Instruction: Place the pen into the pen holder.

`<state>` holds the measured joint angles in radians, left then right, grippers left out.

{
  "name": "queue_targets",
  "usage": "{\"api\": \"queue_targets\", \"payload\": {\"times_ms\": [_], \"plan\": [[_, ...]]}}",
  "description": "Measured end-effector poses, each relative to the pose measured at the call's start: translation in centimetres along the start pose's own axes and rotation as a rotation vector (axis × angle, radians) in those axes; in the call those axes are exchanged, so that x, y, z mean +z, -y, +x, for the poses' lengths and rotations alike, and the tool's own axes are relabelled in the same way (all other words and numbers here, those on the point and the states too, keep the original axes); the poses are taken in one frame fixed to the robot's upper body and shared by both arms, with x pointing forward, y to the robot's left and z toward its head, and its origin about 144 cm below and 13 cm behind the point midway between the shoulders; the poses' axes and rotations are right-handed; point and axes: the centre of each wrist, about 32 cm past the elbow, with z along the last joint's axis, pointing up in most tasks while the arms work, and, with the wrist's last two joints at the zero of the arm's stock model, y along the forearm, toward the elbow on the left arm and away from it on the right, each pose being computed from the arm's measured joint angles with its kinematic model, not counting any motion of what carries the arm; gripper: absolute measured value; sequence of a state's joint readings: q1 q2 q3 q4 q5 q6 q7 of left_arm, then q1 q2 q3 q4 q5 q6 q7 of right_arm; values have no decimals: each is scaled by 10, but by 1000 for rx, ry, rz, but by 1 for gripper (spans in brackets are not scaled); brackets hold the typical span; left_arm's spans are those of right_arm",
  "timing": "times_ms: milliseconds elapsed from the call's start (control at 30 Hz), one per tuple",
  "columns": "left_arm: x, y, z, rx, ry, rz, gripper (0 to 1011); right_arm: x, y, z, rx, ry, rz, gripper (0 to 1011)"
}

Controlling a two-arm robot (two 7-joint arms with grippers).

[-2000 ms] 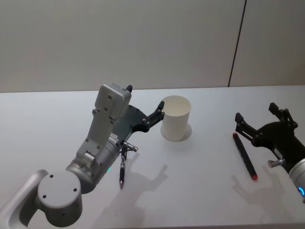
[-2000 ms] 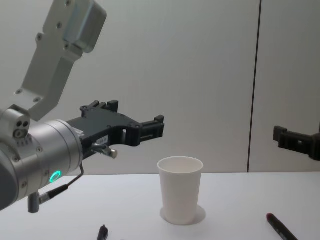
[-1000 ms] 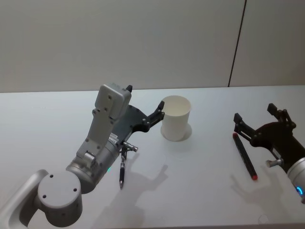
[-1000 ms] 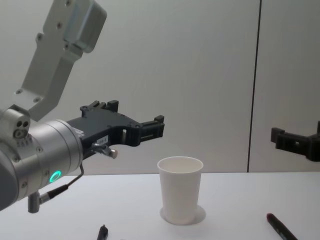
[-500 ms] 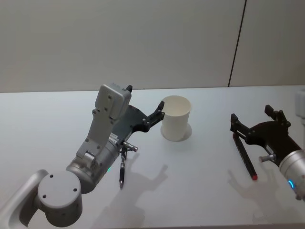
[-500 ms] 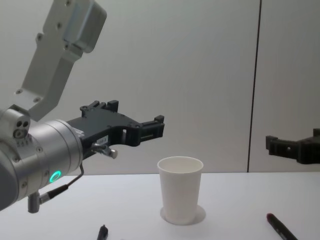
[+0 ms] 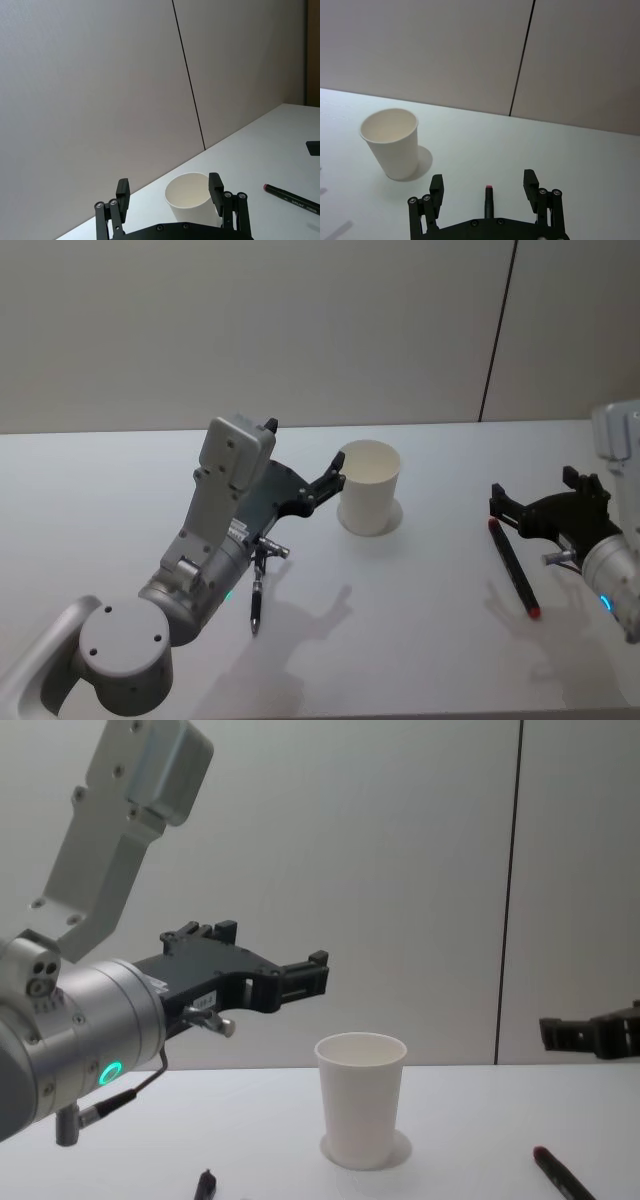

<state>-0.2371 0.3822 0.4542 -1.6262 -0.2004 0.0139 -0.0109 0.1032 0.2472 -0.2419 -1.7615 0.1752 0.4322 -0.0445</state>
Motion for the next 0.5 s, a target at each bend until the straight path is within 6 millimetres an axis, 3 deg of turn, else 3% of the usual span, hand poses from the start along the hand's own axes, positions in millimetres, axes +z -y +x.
{"api": "queue_targets", "payload": {"times_ms": [500], "plan": [[0,0,0,0,0,0,1003,13,-28,10,-43,14,-184,1001]]}}
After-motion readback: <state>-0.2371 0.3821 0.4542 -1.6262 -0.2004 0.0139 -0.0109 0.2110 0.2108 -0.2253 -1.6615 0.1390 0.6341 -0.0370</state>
